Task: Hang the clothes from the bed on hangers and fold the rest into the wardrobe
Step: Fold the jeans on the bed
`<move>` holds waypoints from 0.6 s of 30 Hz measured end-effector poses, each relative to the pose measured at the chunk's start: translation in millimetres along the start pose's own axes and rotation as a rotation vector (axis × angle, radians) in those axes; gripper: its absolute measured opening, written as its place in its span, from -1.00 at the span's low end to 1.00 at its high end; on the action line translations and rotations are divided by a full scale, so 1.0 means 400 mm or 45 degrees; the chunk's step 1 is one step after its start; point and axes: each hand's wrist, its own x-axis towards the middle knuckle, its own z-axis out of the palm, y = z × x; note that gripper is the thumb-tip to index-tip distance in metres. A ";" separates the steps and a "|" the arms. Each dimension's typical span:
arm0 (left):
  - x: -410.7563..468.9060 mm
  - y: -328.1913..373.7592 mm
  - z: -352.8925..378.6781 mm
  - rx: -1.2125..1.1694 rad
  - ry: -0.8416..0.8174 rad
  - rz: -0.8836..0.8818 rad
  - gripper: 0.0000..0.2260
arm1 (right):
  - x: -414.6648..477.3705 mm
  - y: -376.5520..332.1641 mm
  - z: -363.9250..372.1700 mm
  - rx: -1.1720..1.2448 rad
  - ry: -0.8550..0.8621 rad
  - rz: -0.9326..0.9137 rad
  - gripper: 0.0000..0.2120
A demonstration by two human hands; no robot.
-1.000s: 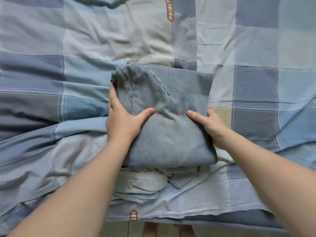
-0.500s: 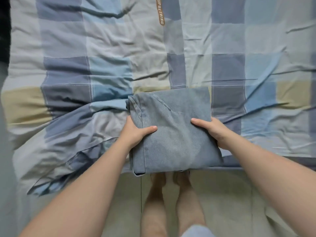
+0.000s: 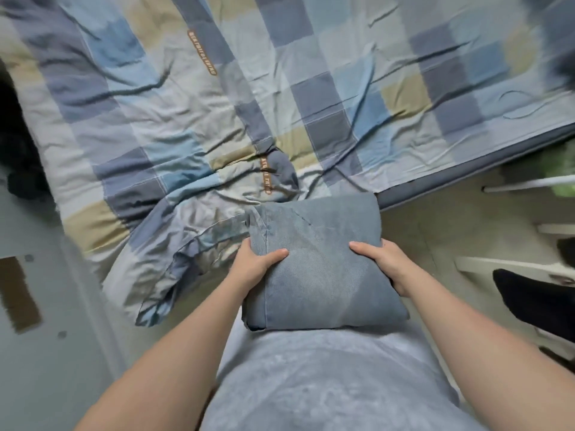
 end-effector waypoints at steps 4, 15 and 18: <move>-0.072 0.123 0.063 0.162 -0.086 0.221 -0.19 | -0.137 0.024 -0.081 0.186 0.133 -0.194 -0.58; -0.335 0.302 0.537 0.529 -0.395 0.833 -0.28 | -0.490 0.262 -0.483 0.691 0.453 -0.706 -0.53; -0.426 0.282 0.727 0.579 -0.504 0.919 -0.28 | -0.566 0.395 -0.621 0.808 0.558 -0.783 -0.45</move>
